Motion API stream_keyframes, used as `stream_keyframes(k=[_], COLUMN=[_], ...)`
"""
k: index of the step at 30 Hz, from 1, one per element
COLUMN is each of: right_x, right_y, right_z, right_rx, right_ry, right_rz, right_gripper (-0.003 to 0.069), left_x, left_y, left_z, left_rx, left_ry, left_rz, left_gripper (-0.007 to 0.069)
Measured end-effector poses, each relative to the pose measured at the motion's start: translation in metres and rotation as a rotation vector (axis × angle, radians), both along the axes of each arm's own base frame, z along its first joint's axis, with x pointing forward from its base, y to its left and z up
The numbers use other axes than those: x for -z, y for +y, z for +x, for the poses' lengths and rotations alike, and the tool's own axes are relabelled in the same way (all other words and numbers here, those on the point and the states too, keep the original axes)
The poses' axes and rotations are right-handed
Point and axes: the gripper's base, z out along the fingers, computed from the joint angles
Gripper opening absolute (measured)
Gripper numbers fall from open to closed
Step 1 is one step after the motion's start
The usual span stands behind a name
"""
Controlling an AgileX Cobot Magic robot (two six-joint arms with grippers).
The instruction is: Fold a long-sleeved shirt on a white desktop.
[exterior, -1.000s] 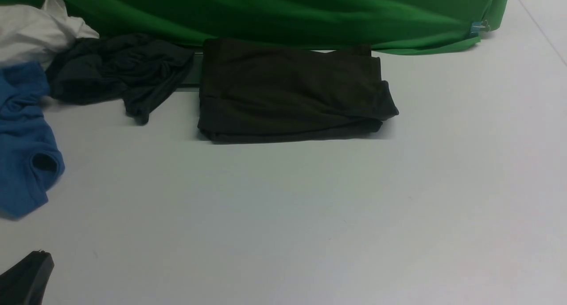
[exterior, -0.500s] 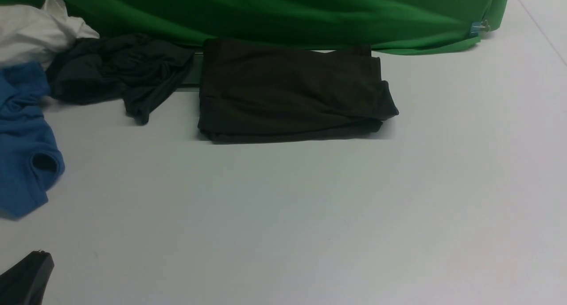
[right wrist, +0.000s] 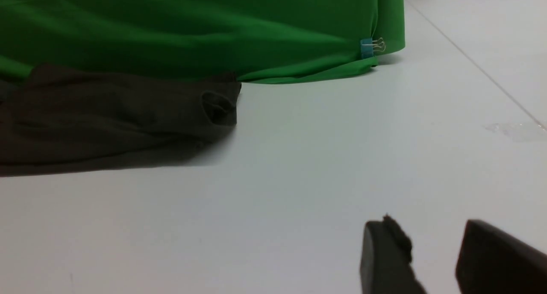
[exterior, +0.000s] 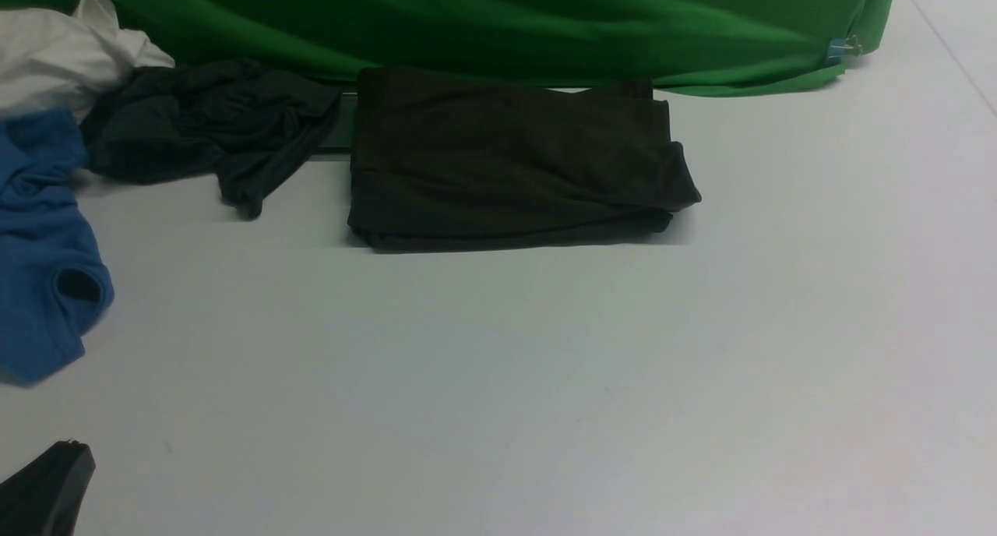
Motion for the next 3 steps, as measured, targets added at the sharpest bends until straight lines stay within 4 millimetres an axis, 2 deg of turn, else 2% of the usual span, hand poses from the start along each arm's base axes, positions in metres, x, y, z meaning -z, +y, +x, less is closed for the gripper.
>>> stream_keyframes(k=[3], right_x=[0.0000], right_y=[0.0000], right_z=[0.0000], right_rx=[0.000], right_ry=[0.000], right_rz=[0.000], right_gripper=[0.0240], left_x=[0.0000], left_y=[0.0000], left_z=[0.0000], left_rx=[0.000], left_ry=[0.000], left_rz=[0.000], left_gripper=[0.0020])
